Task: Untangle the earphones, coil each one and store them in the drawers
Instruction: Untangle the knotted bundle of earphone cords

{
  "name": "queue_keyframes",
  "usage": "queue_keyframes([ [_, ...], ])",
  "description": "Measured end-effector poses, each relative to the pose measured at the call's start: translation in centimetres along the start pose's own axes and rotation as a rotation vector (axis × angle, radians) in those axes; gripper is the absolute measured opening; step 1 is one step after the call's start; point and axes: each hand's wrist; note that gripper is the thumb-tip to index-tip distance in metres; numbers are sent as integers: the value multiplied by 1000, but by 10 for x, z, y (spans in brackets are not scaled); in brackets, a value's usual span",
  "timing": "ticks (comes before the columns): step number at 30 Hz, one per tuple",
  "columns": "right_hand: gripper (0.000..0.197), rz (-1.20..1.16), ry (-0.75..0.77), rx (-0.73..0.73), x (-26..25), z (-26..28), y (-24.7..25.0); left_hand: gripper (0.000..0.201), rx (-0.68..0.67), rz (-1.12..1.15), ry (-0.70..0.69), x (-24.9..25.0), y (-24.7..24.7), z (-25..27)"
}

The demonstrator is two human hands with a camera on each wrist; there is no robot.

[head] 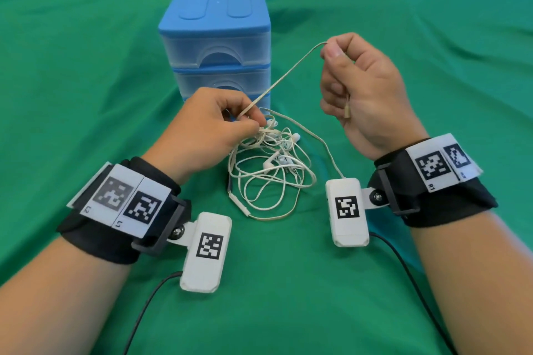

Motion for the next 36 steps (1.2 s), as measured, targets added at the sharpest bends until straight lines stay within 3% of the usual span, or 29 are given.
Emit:
queue_keyframes([
  [5,12,45,29,170,-1,-2,13,15,-36,206,-73,0,2,4],
  [10,16,84,48,303,1,-5,21,29,-43,342,-14,-6,5,5],
  [20,14,169,25,316,7,-5,24,31,-114,269,-53,-12,-2,5],
  [27,11,402,-159,367,17,-5,29,26,-45,255,-65,-10,-2,5],
  [29,16,411,-143,377,17,-4,29,26,-25,270,-83,-9,-1,6],
  [32,17,402,-29,291,10,-3,20,27,-24,303,-100,-7,-1,6],
  [36,19,481,31,5,10,1,4,29,-32,352,-125,-3,-6,6],
])
Point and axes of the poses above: each hand's wrist, its own z-axis away from the middle knuckle, its own y-axis out of the back of the hand, x = y × z, and after that the axes turned 13 degrees about -x, right-handed
